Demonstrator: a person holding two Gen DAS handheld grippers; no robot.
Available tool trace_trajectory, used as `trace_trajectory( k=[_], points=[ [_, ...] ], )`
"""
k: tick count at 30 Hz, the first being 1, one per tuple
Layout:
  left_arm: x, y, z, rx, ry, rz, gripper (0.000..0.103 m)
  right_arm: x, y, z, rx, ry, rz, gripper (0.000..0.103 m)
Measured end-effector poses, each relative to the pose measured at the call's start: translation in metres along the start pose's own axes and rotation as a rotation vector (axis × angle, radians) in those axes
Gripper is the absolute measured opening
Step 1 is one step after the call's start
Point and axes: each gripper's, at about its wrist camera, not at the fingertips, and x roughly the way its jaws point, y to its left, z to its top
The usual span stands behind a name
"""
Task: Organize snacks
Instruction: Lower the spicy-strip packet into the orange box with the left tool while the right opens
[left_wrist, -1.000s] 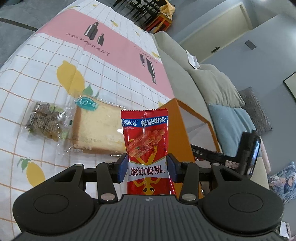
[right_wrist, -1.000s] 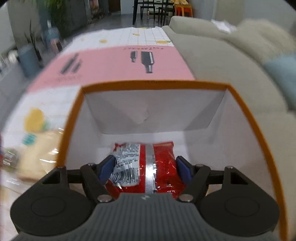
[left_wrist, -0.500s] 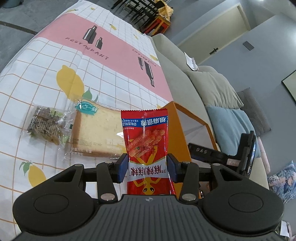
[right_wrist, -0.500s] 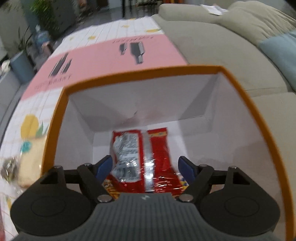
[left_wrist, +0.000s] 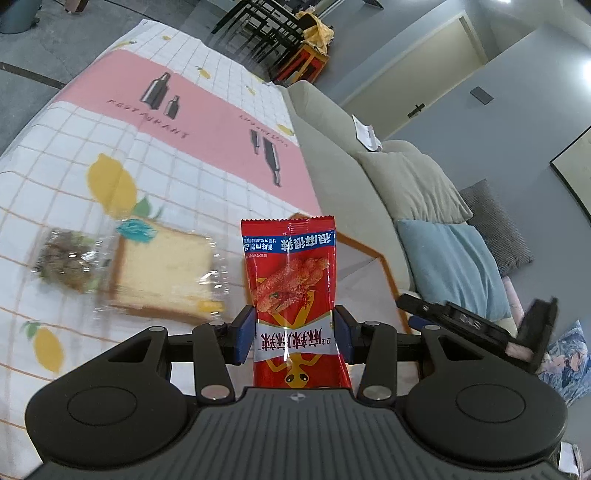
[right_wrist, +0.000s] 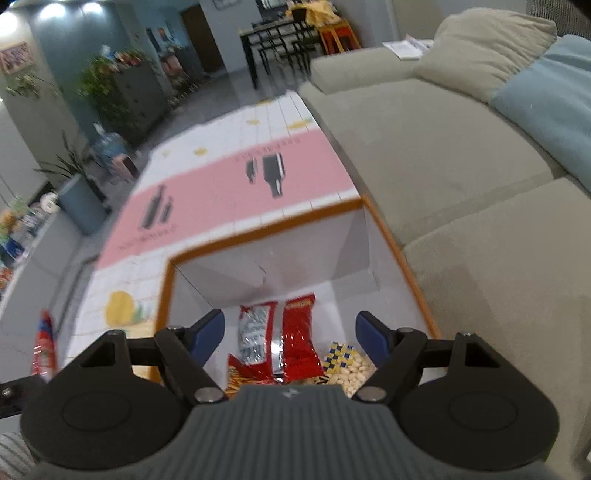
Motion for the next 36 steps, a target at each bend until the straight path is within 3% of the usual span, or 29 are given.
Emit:
trace_trajectory(
  k=[4,14,23,34,36],
  points=[
    [0.024,-0.029,0.0,0.01,0.031,-0.003,0.051,-0.026,-0.007,0.004,-0.018,-0.043,0.081,0.076],
    [0.097,-0.091,-0.007,0.064,0.092,-0.002,0.051,-0.052,-0.017,0.009,0.007,-0.115,0.157,0.076],
    [0.171,-0.111,-0.013,0.052,0.175,0.091,0.051,-0.064,-0.051,0.013,0.105,-0.162,0.14,0.076],
    [0.231,-0.126,-0.013,0.063,0.211,0.195,0.051,-0.051,-0.077,0.011,0.201,-0.115,0.164,0.076],
    [0.24,-0.128,-0.014,0.094,0.22,0.255,0.058,-0.047,-0.075,0.011,0.183,-0.101,0.151,0.076]
  ],
)
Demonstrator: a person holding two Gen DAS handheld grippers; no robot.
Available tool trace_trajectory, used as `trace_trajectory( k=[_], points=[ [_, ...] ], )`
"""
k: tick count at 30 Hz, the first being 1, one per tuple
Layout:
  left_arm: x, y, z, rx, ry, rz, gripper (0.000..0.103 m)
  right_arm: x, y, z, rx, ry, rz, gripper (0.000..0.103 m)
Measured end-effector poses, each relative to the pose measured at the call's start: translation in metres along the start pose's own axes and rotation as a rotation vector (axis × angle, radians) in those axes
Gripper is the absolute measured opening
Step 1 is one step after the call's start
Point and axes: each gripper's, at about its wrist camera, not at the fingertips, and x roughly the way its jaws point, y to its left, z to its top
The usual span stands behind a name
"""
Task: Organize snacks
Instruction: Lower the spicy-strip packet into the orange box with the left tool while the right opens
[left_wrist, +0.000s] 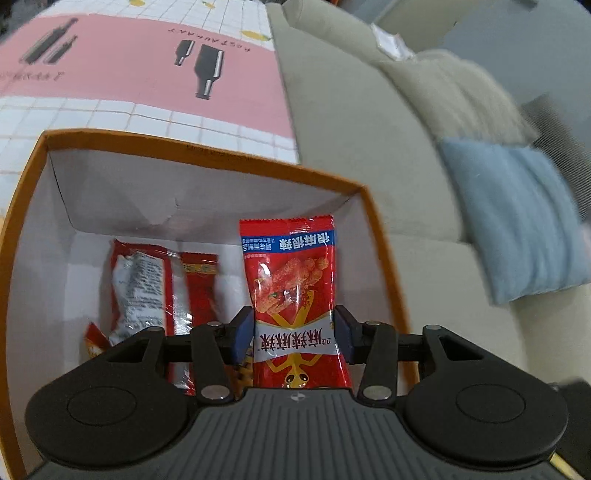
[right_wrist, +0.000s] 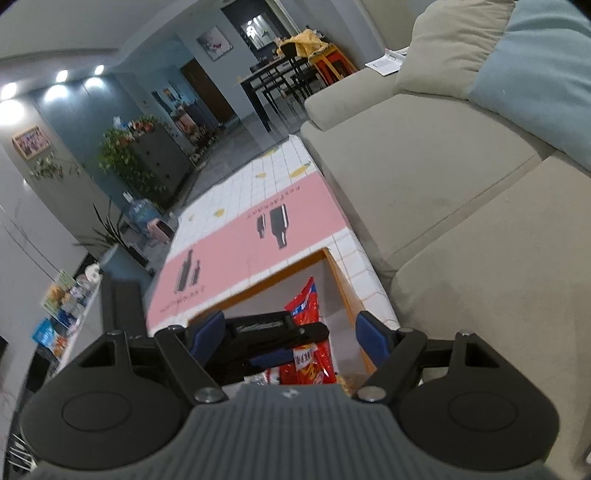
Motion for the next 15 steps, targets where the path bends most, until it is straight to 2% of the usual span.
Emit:
trace_trajectory(
  k=[2,3,5,8,15],
  points=[
    [0.003,-0.005,-0.001,0.034,0.002,0.054,0.071,0.002,0.001,-0.001,-0.008,0.015,-0.003,0.076],
    [0.003,-0.006,-0.002,0.056,0.002,0.056,0.079,0.004,0.0,-0.002,-0.005,0.019,0.0,0.077],
    [0.0,-0.007,-0.005,0.077,-0.013,0.051,0.087,0.005,-0.003,-0.001,0.015,0.012,0.022,0.077],
    [-0.009,-0.007,-0.009,0.086,-0.048,0.062,0.087,0.006,-0.006,0.001,0.023,0.008,0.018,0.077],
    [-0.026,-0.012,-0.011,0.148,-0.069,0.046,0.087,0.01,0.002,-0.001,0.003,0.013,0.002,0.077]
  ],
)
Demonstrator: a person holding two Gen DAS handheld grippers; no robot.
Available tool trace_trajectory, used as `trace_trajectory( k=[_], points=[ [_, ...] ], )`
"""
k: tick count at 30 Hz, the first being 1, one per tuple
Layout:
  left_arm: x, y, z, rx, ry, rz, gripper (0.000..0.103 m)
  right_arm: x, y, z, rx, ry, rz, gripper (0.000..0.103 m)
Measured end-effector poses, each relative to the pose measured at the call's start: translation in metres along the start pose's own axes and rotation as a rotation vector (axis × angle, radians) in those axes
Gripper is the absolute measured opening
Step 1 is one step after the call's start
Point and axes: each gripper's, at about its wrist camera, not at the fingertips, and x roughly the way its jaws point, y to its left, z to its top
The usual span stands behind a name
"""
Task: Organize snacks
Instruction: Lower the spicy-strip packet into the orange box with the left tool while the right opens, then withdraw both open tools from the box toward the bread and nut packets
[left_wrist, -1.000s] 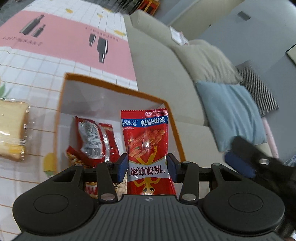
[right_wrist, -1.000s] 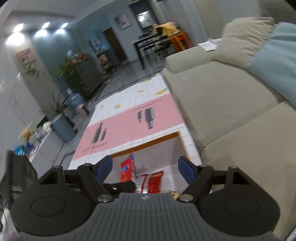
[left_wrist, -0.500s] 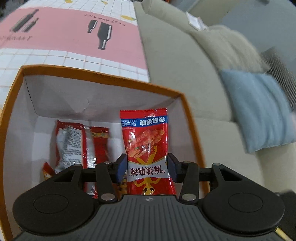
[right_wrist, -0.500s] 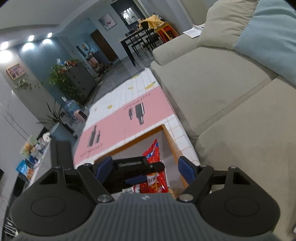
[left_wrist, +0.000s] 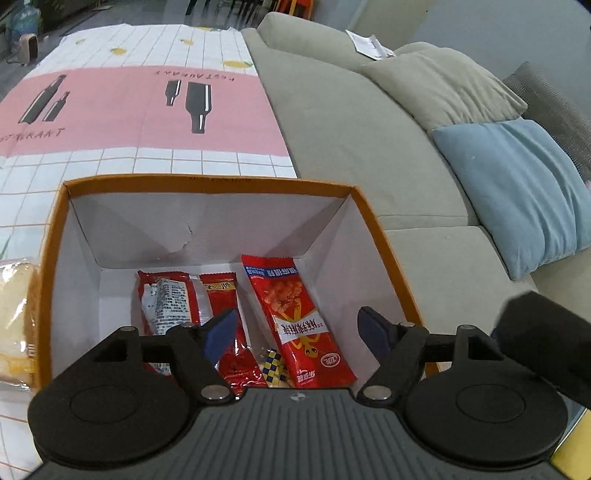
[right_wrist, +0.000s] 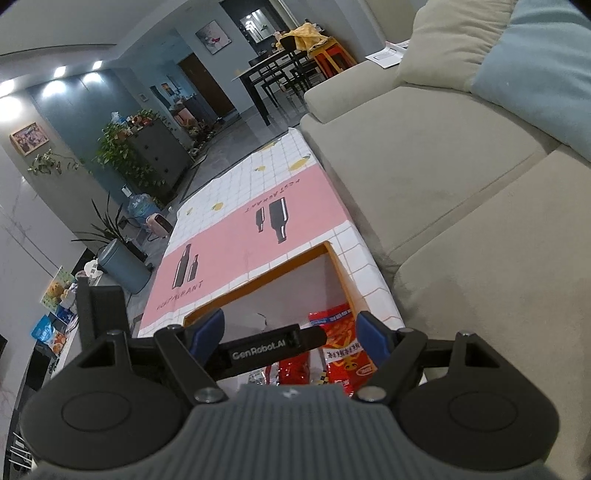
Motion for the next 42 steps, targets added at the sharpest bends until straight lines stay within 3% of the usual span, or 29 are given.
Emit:
trace_trajectory(
  k=[7,18,25,27,32,38,42],
  points=[
    [-0.025,0.006,0.0,0.025,0.04,-0.058,0.087,0.0,0.016,-0.002,-0.051,-0.005,-0.022,0.077],
    [-0.122,0.027,-0.006,0.043,-0.133,-0.057,0.087,-0.017,0.042,-0.004,-0.078,-0.052,0.001,0.077],
    [-0.175,0.04,-0.008,0.046,-0.226,-0.052,0.087,-0.034,0.074,-0.008,-0.091,-0.073,0.1,0.077],
    [-0.189,0.045,-0.012,0.061,-0.291,-0.046,0.087,-0.039,0.086,-0.011,-0.117,-0.085,0.106,0.077],
    [-0.221,0.052,-0.021,0.148,-0.408,0.045,0.087,-0.043,0.103,-0.023,-0.138,-0.172,0.095,0.077],
    [-0.236,0.07,-0.031,0.168,-0.517,0.207,0.088,-0.035,0.112,-0.036,-0.174,-0.181,0.093,0.077],
    [-0.232,0.095,-0.032,0.13,-0.512,0.304,0.088,-0.03,0.122,-0.046,-0.306,-0.215,-0.028,0.077]
  ],
)
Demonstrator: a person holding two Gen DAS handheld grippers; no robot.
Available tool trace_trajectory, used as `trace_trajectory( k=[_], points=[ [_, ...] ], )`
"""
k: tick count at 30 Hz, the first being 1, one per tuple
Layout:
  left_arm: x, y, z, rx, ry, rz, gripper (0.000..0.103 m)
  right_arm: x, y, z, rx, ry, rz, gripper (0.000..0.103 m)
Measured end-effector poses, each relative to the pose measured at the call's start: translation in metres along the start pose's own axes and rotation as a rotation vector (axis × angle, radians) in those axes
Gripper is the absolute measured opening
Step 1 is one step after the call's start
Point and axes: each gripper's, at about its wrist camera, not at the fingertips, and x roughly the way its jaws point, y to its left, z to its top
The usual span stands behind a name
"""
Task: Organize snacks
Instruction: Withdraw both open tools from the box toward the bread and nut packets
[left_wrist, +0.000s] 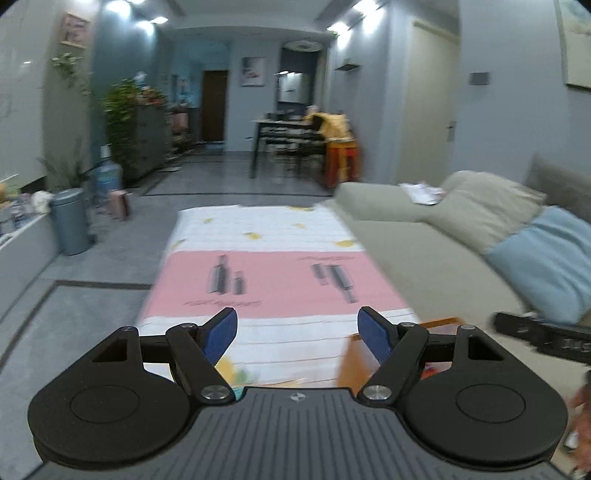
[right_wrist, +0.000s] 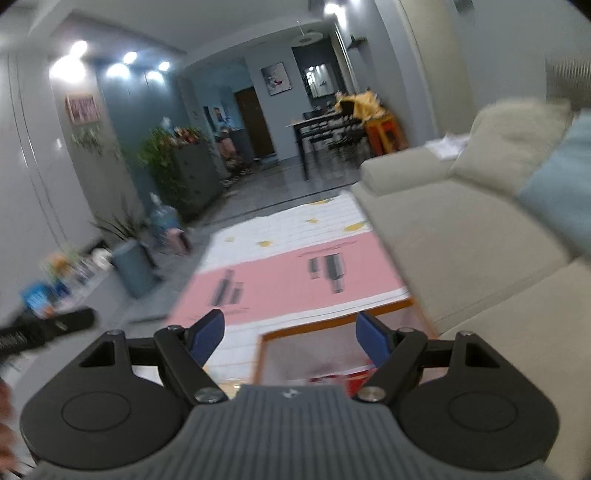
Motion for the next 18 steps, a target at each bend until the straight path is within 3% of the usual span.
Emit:
trace_trajectory(
  k=[3,7,13,18],
  points=[
    [0.01,0.02,-0.005,-0.012,0.036,0.095,0.088,0.005,0.008,-0.004,-0.059,0.002,-0.057,0.077],
    [0.028,0.049,-0.015,-0.055,0.09,0.164,0.088,0.021,0.021,-0.01,-0.074,0.04,-0.029,0.077],
    [0.056,0.106,-0.037,-0.174,0.236,0.157,0.088,0.055,0.05,-0.027,0.025,0.121,0.107,0.077],
    [0.078,0.137,-0.063,-0.199,0.351,0.116,0.088,0.081,0.079,-0.047,0.025,0.175,0.141,0.077]
  ],
)
